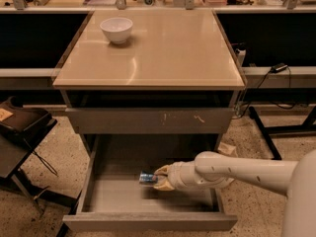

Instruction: Place redbull can into middle drawer

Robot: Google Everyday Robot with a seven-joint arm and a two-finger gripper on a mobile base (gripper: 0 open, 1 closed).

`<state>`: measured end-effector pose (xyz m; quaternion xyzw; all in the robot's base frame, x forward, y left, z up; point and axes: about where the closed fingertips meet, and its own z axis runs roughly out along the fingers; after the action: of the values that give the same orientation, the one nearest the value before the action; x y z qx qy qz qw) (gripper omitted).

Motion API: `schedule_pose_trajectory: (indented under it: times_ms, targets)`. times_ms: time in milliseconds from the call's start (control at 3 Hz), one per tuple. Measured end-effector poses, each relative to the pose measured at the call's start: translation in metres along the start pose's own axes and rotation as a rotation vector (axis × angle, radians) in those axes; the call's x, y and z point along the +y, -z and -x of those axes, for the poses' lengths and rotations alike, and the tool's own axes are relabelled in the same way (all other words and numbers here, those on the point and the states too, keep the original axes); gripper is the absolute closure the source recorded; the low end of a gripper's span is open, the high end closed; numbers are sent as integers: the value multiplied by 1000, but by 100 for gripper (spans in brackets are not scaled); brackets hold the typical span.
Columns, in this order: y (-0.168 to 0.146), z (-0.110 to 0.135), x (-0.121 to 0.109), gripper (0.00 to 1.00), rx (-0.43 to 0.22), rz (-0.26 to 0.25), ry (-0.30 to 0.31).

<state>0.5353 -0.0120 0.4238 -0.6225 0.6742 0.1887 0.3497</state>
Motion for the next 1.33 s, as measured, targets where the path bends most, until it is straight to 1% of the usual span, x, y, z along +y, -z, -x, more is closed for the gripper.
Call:
schedule_pose_trajectory:
  times_ms: [333,667,1333]
  targets:
    - [-14,-9,11,100,-8,22,-26]
    - [-14,-9,11,82,-8,22,-26]
    - [-14,-9,11,36,-8,22,-26]
